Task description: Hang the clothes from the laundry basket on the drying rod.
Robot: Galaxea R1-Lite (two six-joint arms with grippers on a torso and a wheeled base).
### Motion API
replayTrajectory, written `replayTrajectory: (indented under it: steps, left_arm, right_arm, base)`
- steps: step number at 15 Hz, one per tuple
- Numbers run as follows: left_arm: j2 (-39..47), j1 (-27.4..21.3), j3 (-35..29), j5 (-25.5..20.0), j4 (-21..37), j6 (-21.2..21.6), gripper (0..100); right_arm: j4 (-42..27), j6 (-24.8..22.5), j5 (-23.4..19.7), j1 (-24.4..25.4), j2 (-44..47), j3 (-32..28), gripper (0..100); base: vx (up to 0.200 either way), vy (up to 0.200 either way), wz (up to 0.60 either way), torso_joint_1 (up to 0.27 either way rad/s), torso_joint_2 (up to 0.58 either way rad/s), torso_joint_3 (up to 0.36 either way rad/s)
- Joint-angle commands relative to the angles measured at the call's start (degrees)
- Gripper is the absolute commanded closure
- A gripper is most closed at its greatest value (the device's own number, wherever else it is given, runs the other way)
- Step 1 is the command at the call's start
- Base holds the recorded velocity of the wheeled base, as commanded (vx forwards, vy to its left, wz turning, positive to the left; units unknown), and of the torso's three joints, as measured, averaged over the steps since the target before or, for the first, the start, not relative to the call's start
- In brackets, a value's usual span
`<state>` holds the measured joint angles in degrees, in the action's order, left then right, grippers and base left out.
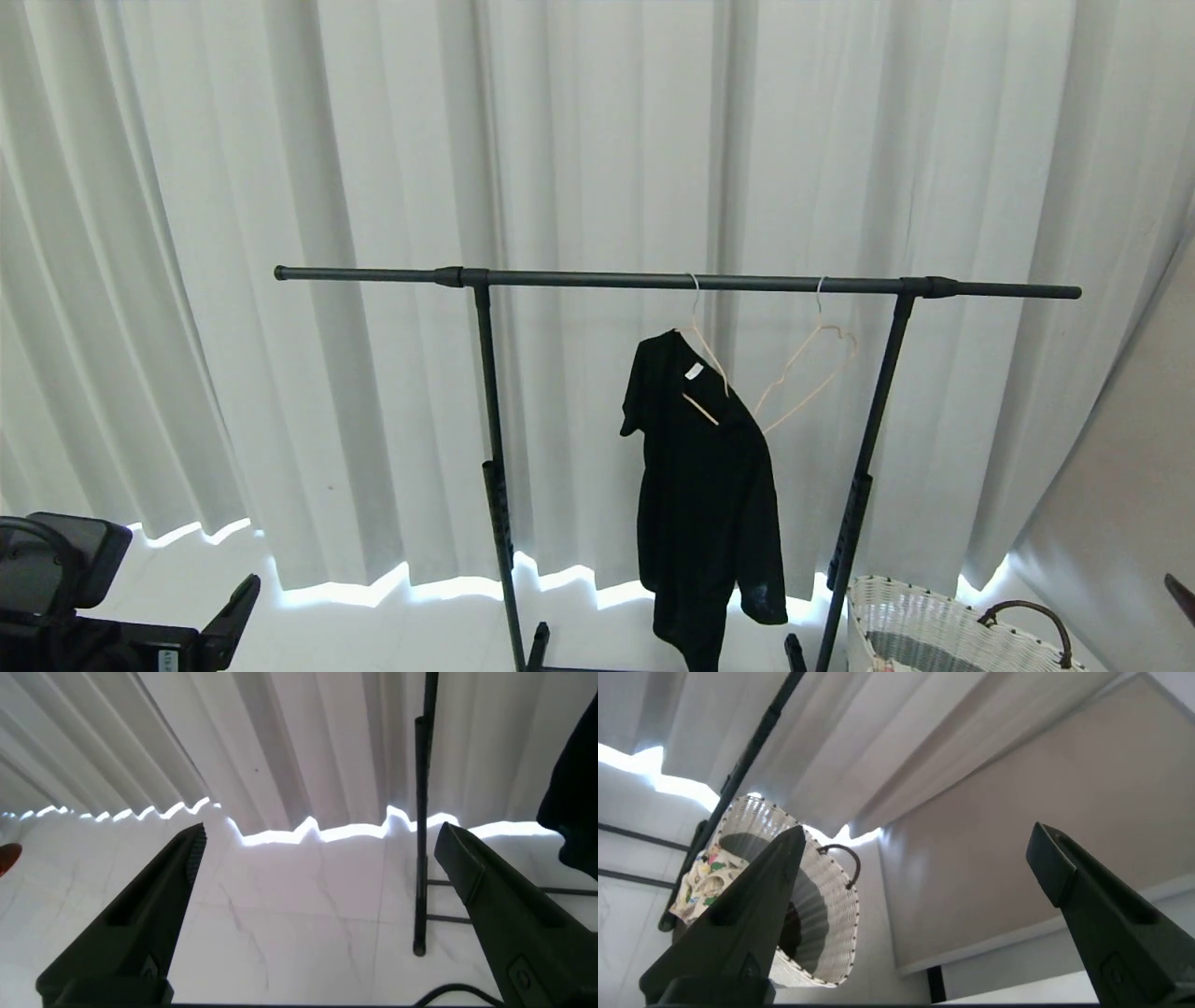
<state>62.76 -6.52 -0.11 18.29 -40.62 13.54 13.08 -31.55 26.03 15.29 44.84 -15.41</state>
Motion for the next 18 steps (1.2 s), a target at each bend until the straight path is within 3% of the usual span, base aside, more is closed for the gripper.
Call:
replayTrajectory:
  steps: [1,5,10,18]
  left_arm:
    - [0.35,0.19,0.02,0.0,0.01,-0.01,0]
    - [1.4,4.15,0.02,0.0,1.24,-0.1,0]
    - [0.44,4.32,0.02,0.0,7.13,-0.54,0]
    - [-0.53,4.32,0.02,-0.09,7.4,-0.98,0]
  right_arm:
    - [0.02,0.0,-0.01,-0.17,-1.33,0.47,0]
    - [0.02,0.0,-0.01,-1.22,-1.59,0.29,0]
    - [-0.07,-0.09,-0.01,-1.22,-1.59,0.56,0]
    - [-0.34,-0.09,-0.01,-1.22,-0.89,0.82,0]
  base:
    - [0.0,0.0,0.0,0.0,0.0,0.0]
    - [0.0,0.0,0.0,-0.16,0.34,0.184]
    - [0.0,0.0,0.0,-0.239,0.53,0.287]
    - [0.0,0.0,0.0,-0.216,0.51,0.286]
